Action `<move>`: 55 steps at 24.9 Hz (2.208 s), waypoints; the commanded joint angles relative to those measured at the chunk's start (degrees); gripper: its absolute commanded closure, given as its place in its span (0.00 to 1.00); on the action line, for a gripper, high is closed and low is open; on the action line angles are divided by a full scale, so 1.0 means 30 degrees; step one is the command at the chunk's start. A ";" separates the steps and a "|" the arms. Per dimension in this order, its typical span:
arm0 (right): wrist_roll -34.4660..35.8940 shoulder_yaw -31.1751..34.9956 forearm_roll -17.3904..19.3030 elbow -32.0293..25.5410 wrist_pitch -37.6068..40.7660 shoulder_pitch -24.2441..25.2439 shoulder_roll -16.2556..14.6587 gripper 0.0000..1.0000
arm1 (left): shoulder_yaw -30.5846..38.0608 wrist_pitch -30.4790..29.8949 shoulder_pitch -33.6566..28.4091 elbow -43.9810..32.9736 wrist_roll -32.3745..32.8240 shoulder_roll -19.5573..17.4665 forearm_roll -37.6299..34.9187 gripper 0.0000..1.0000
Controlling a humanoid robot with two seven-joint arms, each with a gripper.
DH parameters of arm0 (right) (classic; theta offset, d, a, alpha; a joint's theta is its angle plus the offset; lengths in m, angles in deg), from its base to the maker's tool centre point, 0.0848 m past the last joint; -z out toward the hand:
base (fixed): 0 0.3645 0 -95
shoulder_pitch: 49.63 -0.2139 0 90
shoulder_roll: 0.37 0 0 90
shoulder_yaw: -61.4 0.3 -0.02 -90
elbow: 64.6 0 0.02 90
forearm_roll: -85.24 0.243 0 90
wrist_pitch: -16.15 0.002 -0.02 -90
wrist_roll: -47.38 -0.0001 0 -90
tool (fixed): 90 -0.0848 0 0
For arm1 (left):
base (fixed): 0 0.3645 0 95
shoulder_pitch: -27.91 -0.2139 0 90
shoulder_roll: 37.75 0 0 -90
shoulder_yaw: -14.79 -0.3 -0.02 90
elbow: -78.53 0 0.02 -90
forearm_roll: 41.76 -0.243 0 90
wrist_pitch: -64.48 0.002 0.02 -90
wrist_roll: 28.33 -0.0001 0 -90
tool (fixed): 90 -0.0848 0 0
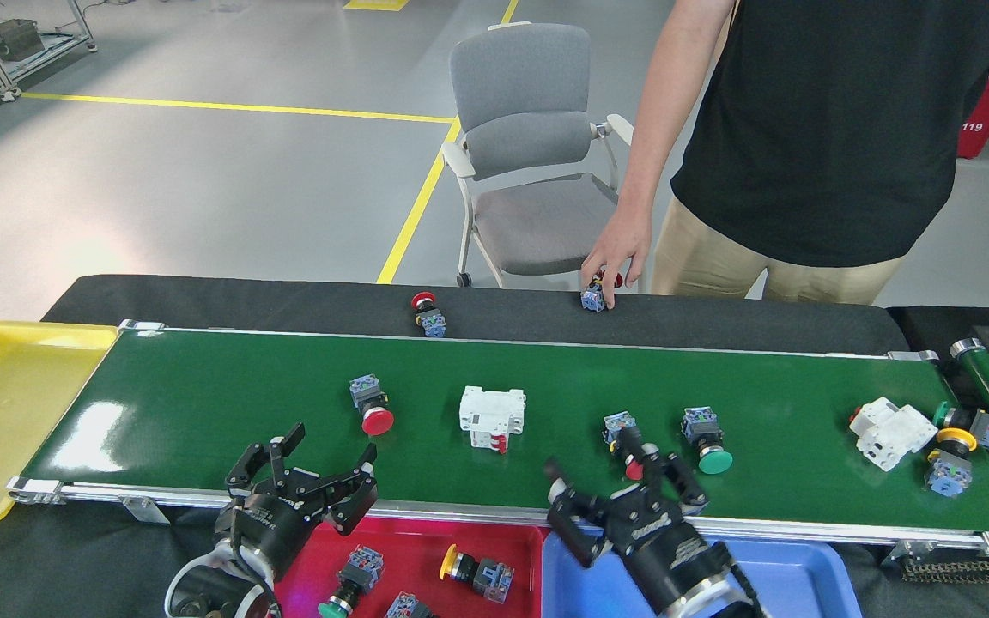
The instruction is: Pick switch part from conveyor to tray
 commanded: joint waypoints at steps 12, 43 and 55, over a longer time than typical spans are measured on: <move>0.3399 0.0185 0.0106 -0.2032 -0.1728 0.5251 -0.2191 0.01 | 0.0876 0.1695 0.1997 0.3236 0.0064 -0.0335 -0.0048 0.00; 0.0968 -0.4414 -0.0421 0.6729 -0.3720 -0.3274 0.0651 0.92 | 0.1139 -0.8413 -0.6468 -0.5317 -0.1898 -0.2093 0.1036 0.00; 0.1026 -0.4502 0.0399 -0.1505 0.2080 0.1941 -0.1283 0.91 | 0.4157 -0.4546 -0.6294 -0.5113 -0.1957 -0.1184 0.1769 0.00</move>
